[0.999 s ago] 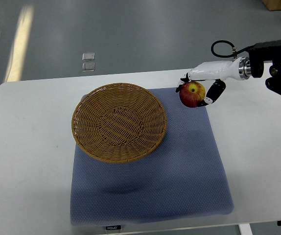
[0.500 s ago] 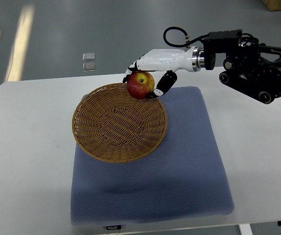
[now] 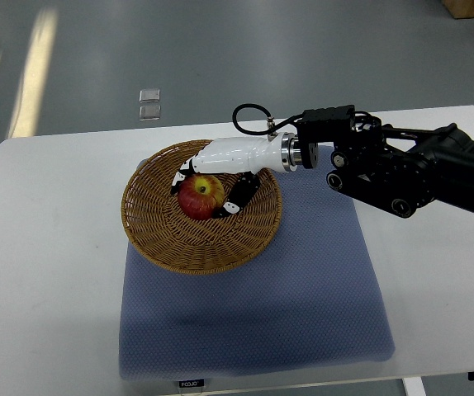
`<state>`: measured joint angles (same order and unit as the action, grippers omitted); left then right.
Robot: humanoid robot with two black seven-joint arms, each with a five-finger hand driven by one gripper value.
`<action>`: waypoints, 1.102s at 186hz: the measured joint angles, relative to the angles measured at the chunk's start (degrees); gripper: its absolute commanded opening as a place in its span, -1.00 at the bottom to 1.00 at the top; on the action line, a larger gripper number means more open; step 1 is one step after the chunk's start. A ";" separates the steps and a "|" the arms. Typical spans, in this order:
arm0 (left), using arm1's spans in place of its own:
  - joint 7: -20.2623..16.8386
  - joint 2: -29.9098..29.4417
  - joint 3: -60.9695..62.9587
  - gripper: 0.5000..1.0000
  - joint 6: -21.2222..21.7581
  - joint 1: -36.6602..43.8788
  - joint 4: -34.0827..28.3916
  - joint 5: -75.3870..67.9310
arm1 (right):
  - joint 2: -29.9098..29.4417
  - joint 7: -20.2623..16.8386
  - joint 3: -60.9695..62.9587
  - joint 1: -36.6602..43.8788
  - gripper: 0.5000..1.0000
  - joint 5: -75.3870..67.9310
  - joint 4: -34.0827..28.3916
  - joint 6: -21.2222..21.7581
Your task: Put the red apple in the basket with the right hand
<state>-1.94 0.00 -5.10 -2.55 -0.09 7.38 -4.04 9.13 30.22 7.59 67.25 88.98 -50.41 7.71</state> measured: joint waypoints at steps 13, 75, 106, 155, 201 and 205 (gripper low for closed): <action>0.00 0.00 0.00 1.00 0.00 0.00 0.00 0.00 | -0.28 0.00 -0.08 -0.68 -0.05 0.09 0.68 -0.17; 0.00 0.00 0.00 1.00 0.00 0.00 0.00 0.00 | -0.79 -0.60 -0.12 -2.32 0.24 0.14 2.21 -0.33; 0.00 0.00 0.00 1.00 0.00 0.00 0.00 0.00 | -1.53 -0.68 0.05 -2.38 0.33 0.11 2.18 -0.33; 0.02 0.00 0.00 1.00 0.00 0.00 0.00 0.00 | -1.57 -0.69 0.40 -2.38 0.42 -0.29 2.15 -0.41; 0.02 0.00 0.00 1.00 0.00 0.00 0.00 0.00 | -0.48 -0.66 2.70 -2.37 0.65 -0.70 2.08 -1.79; 0.02 0.00 0.00 1.00 0.00 0.00 0.00 0.00 | -0.33 -0.64 3.48 -2.32 0.65 -0.71 2.08 -1.91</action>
<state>-1.92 0.00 -5.10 -2.55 -0.09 7.38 -4.04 8.80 29.58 11.07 64.92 88.27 -48.33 5.80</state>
